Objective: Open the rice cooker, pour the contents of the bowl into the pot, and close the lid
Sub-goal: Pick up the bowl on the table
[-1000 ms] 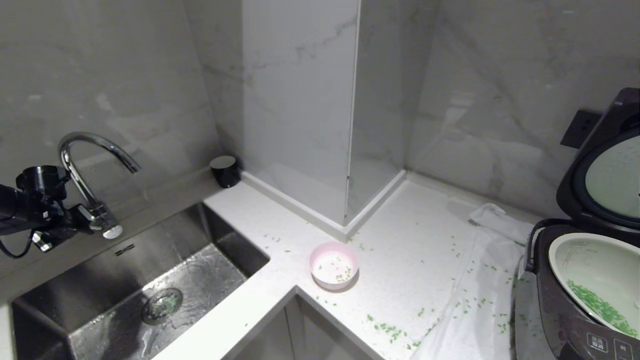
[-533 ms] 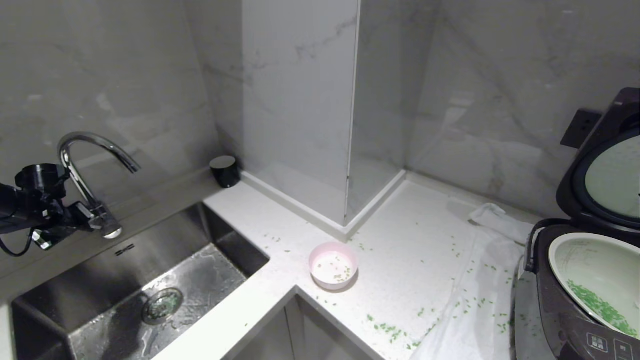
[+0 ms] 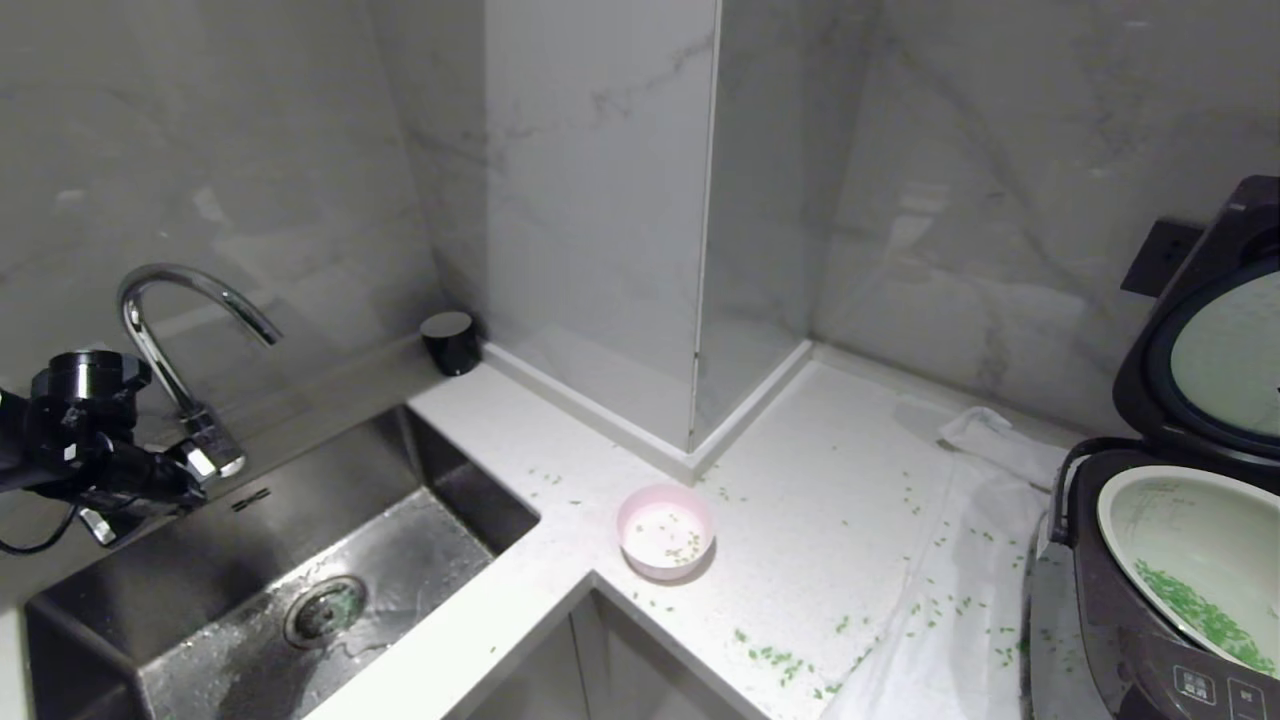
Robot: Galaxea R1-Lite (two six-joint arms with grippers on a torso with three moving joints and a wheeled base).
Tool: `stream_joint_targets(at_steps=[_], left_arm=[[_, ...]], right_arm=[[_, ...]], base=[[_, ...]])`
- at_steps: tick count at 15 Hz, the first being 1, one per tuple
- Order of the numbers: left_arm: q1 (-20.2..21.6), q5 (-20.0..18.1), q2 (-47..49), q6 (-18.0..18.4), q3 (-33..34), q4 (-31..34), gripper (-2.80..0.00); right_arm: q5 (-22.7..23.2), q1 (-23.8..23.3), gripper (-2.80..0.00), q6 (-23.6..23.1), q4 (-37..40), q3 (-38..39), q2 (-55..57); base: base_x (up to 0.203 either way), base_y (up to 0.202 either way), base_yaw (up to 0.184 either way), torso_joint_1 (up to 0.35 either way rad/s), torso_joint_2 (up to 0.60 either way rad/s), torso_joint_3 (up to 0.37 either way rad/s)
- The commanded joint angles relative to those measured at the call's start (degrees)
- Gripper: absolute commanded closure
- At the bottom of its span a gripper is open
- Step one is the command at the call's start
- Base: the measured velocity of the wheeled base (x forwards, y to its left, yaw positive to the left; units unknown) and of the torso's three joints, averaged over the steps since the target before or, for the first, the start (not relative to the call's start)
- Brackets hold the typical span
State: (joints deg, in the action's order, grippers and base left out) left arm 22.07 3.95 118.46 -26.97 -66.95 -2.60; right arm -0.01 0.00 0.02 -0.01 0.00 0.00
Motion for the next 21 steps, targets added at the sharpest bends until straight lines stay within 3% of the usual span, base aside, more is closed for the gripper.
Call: stream_joint_targets(at_steps=[1, 4, 6, 12, 17, 21], left_arm=[[-6.32, -0.54, -7.76, -0.12, 6.99, 0.01, 0.0], [-15.58, -0.75, -11.8, -0.67, 11.22, 0.94, 0.0], [-21.35, -0.72, -13.33, -2.88, 10.97, 3.44, 0.0], [-38.38, -0.31, -11.43, -7.66, -0.26, 13.67, 0.0], [-46.23, 0.27, -2.29, -11.31, -15.92, 21.23, 0.0], [-50.77, 3.46, 4.76, -12.55, -22.4, 23.2, 0.0]], right_arm=[[0.01, 0.0, 0.0, 0.06, 0.01, 0.09, 0.0], [0.01, 0.0, 0.0, 0.03, 0.01, 0.09, 0.0], [0.01, 0.0, 0.0, -0.02, -0.07, 0.09, 0.0], [0.01, 0.0, 0.0, -0.01, 0.01, 0.09, 0.0], [0.01, 0.0, 0.0, -0.02, 0.0, 0.09, 0.0], [0.01, 0.0, 0.0, -0.02, 0.01, 0.09, 0.0]], base=[[0.0, 0.0, 0.0, 0.0, 0.0, 0.0], [0.0, 0.0, 0.0, 0.0, 0.0, 0.0], [0.0, 0.0, 0.0, 0.0, 0.0, 0.0], [0.0, 0.0, 0.0, 0.0, 0.0, 0.0], [0.0, 0.0, 0.0, 0.0, 0.0, 0.0], [0.0, 0.0, 0.0, 0.0, 0.0, 0.0]])
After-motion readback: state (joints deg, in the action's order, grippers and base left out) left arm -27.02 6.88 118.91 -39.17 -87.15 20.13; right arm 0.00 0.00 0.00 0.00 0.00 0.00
